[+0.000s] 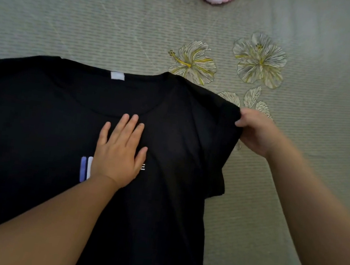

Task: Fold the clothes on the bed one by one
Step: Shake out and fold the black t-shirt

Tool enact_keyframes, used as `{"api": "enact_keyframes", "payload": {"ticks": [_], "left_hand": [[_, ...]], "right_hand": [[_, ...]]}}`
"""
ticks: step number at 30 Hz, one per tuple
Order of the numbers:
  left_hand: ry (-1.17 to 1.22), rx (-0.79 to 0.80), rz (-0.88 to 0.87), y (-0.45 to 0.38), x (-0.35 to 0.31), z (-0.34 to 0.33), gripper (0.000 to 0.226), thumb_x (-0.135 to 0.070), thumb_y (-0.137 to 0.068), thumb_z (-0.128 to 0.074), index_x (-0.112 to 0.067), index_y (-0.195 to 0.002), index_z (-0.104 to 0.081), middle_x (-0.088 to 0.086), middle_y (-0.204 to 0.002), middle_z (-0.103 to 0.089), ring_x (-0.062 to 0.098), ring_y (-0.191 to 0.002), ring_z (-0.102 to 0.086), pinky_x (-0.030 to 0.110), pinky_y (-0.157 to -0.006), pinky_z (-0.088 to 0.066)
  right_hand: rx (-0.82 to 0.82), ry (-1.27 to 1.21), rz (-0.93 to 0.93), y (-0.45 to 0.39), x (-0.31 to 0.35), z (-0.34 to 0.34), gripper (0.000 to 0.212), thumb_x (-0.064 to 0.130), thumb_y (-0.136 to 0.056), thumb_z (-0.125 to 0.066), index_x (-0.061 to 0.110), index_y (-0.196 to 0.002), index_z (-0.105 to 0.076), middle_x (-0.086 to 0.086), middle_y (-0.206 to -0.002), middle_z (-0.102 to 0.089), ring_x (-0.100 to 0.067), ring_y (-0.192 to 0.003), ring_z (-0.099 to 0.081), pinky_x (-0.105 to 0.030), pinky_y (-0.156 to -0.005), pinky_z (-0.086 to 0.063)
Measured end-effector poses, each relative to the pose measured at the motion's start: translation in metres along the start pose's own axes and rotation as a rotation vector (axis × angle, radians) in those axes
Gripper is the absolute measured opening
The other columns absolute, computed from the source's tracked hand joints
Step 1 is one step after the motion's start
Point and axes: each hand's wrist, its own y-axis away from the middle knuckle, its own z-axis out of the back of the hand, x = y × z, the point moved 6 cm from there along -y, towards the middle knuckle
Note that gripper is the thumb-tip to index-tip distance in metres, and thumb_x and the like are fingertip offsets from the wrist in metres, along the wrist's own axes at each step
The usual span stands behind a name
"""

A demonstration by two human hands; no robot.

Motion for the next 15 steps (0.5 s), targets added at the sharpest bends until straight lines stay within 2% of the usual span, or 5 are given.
{"api": "enact_keyframes", "payload": {"ticks": [2, 5, 9, 12, 15], "left_hand": [[-0.019, -0.004, -0.005, 0.000, -0.001, 0.000, 0.066, -0.039, -0.084, -0.020, -0.001, -0.130, -0.048, 0.015, -0.140, -0.042, 0.029, -0.133, -0.033, 0.048, -0.108, -0.017], [-0.017, 0.002, 0.009, -0.001, -0.001, -0.002, 0.069, -0.041, -0.083, -0.016, -0.002, -0.132, -0.044, 0.013, -0.144, -0.037, 0.021, -0.136, -0.021, 0.047, -0.110, -0.013], [-0.031, 0.019, 0.020, -0.002, -0.001, -0.002, 0.072, -0.043, -0.082, -0.014, -0.002, -0.133, -0.043, 0.013, -0.145, -0.035, 0.017, -0.135, -0.014, 0.046, -0.111, -0.009], [-0.041, 0.034, 0.023, -0.002, -0.002, -0.002, 0.069, -0.041, -0.082, -0.018, 0.000, -0.131, -0.045, 0.016, -0.143, -0.038, 0.028, -0.135, -0.028, 0.050, -0.109, -0.014], [-0.050, 0.039, 0.029, -0.002, -0.003, -0.002, 0.068, -0.039, -0.082, -0.021, 0.002, -0.129, -0.047, 0.018, -0.141, -0.040, 0.032, -0.133, -0.032, 0.052, -0.107, -0.017]], "right_hand": [[0.032, 0.005, 0.001, 0.001, 0.002, -0.004, 0.014, 0.000, -0.058, -0.040, -0.005, -0.063, -0.052, -0.001, -0.052, -0.056, -0.008, -0.052, -0.053, -0.014, -0.049, -0.039], [0.018, 0.125, -0.008, 0.001, 0.004, -0.001, 0.017, -0.001, -0.077, -0.048, -0.012, -0.090, -0.051, -0.009, -0.070, -0.044, -0.013, -0.065, -0.043, -0.022, -0.060, -0.033], [-0.110, 0.700, 0.108, 0.005, 0.014, 0.019, 0.032, 0.009, -0.088, -0.057, 0.016, -0.063, -0.038, -0.001, -0.063, -0.038, -0.010, -0.057, -0.033, -0.022, -0.055, -0.028], [-0.331, 1.218, 0.129, 0.017, 0.025, 0.039, 0.008, 0.016, -0.084, -0.061, 0.013, -0.089, -0.055, -0.009, -0.085, -0.059, -0.025, -0.080, -0.053, -0.030, -0.067, -0.033], [-0.643, 1.445, 0.098, 0.031, 0.022, 0.057, 0.021, 0.013, -0.085, -0.056, 0.005, -0.104, -0.057, -0.016, -0.100, -0.062, -0.034, -0.095, -0.056, -0.037, -0.076, -0.035]]}}
